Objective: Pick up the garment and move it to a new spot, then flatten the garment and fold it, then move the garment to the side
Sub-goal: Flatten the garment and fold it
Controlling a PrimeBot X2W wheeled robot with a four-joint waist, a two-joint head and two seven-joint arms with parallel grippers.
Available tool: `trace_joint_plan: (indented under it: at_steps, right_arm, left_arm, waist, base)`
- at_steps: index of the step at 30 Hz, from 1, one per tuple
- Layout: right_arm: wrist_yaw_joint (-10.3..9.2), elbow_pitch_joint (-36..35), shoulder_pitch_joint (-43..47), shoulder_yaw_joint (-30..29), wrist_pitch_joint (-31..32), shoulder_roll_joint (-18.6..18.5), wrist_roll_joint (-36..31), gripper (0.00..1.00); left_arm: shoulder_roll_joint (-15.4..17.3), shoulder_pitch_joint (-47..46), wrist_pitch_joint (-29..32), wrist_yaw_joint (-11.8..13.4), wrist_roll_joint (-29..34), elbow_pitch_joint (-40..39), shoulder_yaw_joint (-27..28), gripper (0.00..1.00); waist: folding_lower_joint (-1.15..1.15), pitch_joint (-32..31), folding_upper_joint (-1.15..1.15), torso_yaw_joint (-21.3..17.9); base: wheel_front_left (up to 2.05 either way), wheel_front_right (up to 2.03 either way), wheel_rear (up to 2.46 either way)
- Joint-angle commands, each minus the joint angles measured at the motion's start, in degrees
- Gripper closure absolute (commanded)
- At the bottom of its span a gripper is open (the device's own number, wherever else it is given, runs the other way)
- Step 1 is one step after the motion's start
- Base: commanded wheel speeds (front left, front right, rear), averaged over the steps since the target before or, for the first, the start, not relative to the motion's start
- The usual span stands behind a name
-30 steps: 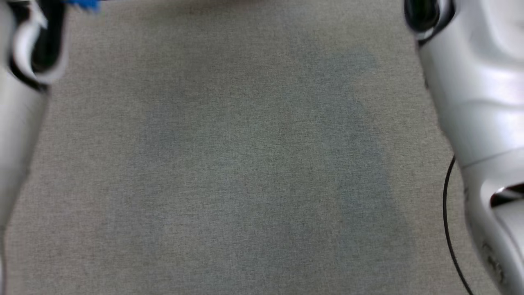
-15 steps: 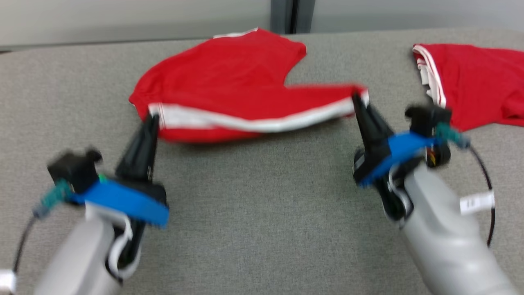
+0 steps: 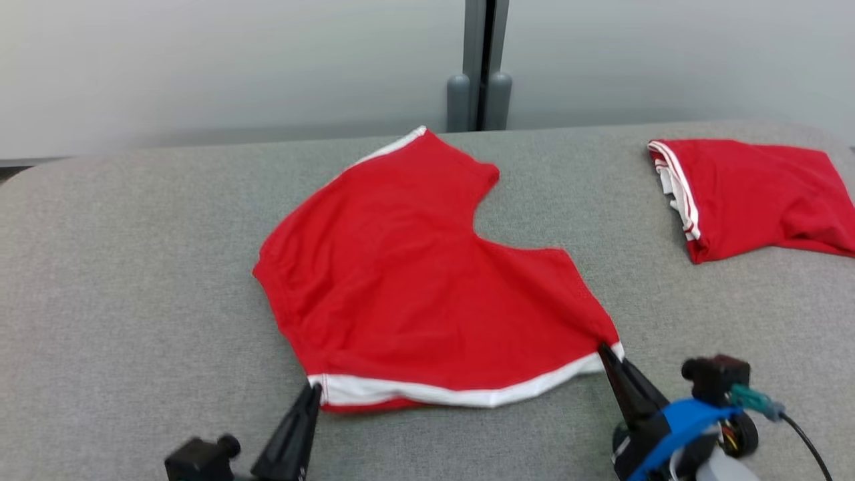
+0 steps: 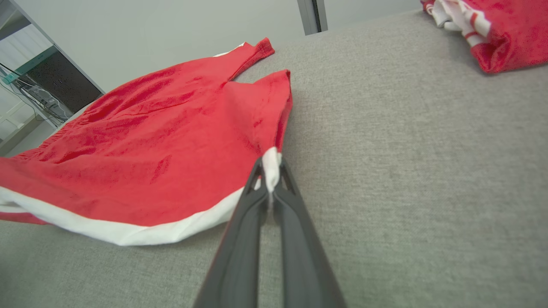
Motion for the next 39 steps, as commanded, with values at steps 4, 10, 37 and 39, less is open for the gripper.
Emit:
trace_joint_plan:
  at_steps: [4, 10, 37, 39]
  right_arm:
    - [0.01, -6.5, 8.9, -3.1, 3.0, -1.3, 0.4, 1.0]
    - [0.01, -15.1, 16.2, -9.6, 7.5, -0.5, -1.1, 1.0]
    - [0.01, 2.2, -27.6, -13.5, 15.1, 5.0, -8.0, 1.0]
    - [0.01, 4.2, -30.0, -13.5, 15.0, 5.1, -8.5, 1.0]
  left_arm:
    - [-0.1, 4.6, -0.2, 0.3, 0.5, -1.3, -1.5, 1.0]
    - [-0.2, 6.8, 0.0, 0.5, 0.2, -2.7, -2.4, 1.0]
    - [-1.3, -17.7, -0.2, -0.2, -1.4, 1.3, 2.6, 1.0]
    - [-1.6, -19.2, -0.2, -0.2, -1.8, 1.6, 2.6, 1.0]
  waist:
    - [0.02, -1.5, 0.0, 0.5]
    - [0.02, -1.9, 0.0, 0.9]
    - [0.02, 10.9, 0.0, 9.7]
    - [0.02, 12.0, 0.0, 10.3]
  base:
    - [0.0, 0.0, 0.0]
    - [0.0, 0.0, 0.0]
    - [0.0, 0.0, 0.0]
    - [0.0, 0.0, 0.0]
